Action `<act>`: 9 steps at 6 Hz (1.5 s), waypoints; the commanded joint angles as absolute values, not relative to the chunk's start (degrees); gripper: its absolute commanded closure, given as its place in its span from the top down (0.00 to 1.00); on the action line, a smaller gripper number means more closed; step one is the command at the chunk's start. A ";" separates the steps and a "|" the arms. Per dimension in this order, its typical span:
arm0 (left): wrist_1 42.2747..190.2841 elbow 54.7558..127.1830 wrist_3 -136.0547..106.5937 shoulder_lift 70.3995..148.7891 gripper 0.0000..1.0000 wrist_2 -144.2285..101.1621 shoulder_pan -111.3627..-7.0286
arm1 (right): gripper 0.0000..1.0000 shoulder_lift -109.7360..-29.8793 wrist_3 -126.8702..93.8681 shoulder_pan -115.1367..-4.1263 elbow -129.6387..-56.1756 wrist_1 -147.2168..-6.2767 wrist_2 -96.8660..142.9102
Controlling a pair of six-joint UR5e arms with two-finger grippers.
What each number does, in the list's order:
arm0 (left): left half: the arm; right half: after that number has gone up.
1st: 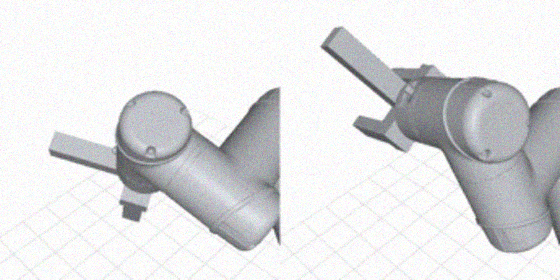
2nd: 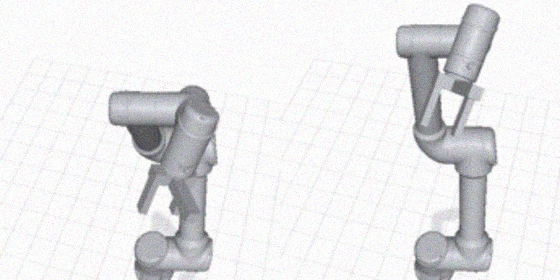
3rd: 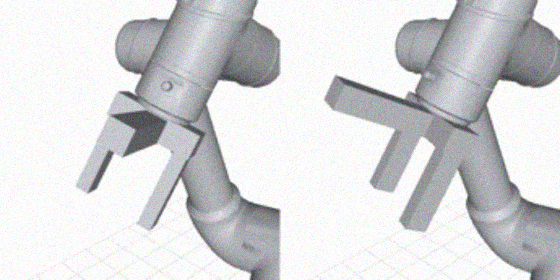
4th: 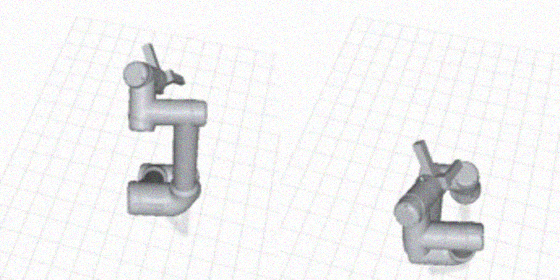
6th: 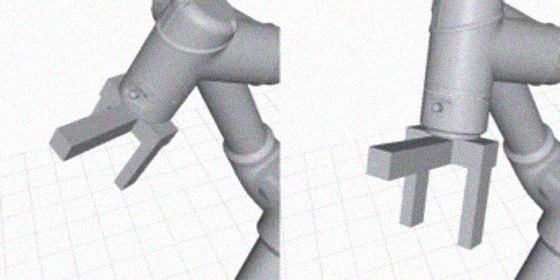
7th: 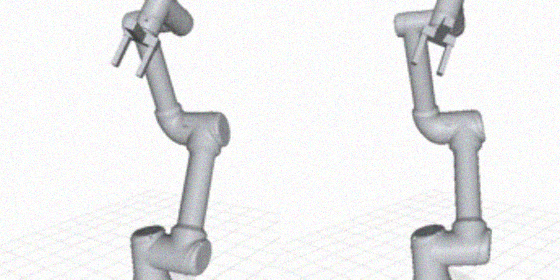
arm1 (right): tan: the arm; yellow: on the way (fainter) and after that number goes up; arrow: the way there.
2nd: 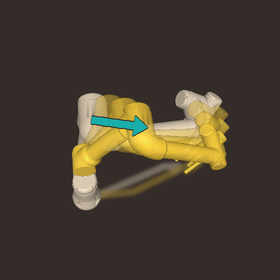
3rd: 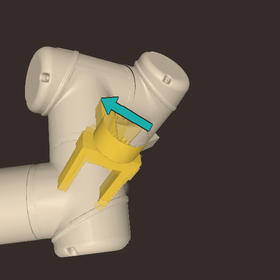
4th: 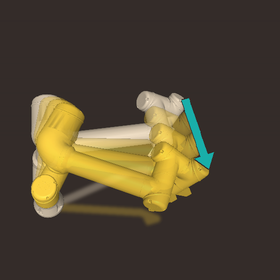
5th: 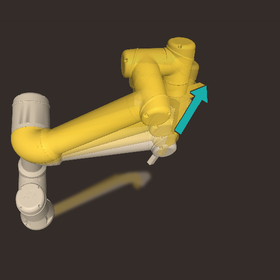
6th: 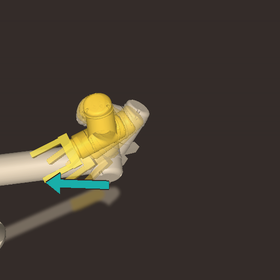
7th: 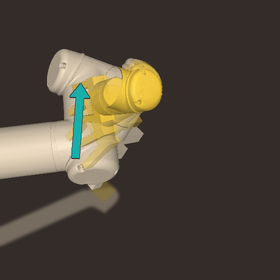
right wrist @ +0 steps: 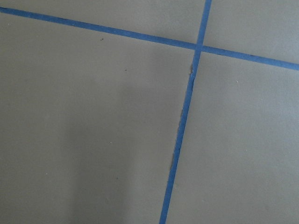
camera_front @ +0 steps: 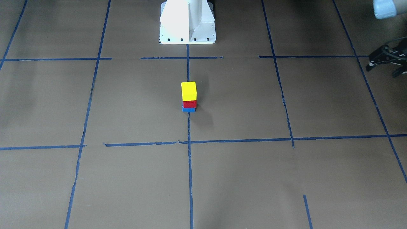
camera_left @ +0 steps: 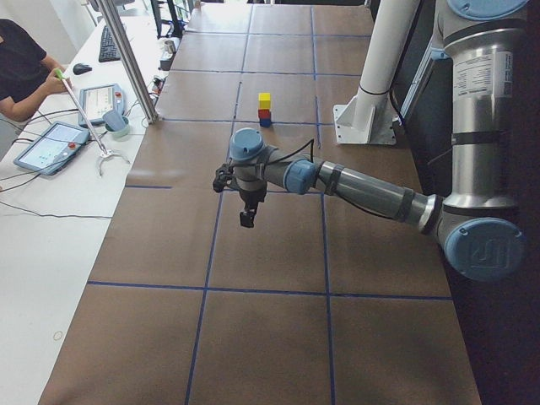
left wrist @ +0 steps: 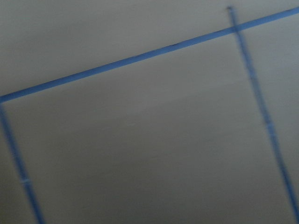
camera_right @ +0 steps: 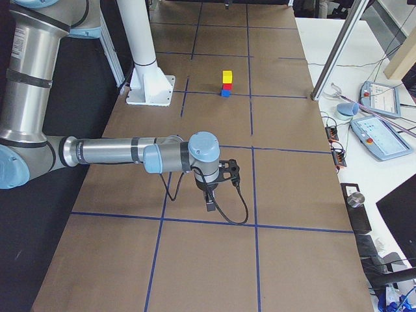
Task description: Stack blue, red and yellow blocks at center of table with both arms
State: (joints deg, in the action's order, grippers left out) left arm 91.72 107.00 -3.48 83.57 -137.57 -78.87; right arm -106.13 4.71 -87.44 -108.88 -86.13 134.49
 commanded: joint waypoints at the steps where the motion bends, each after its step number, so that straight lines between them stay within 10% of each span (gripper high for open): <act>1: 91.06 99.70 1.31 83.23 1.00 -138.86 -86.89 | 1.00 -106.09 5.54 -88.15 -108.81 -86.13 134.47; 9: 92.82 99.58 -0.88 80.59 1.00 -138.96 -86.92 | 1.00 -105.73 5.19 -88.07 -107.05 -85.34 134.47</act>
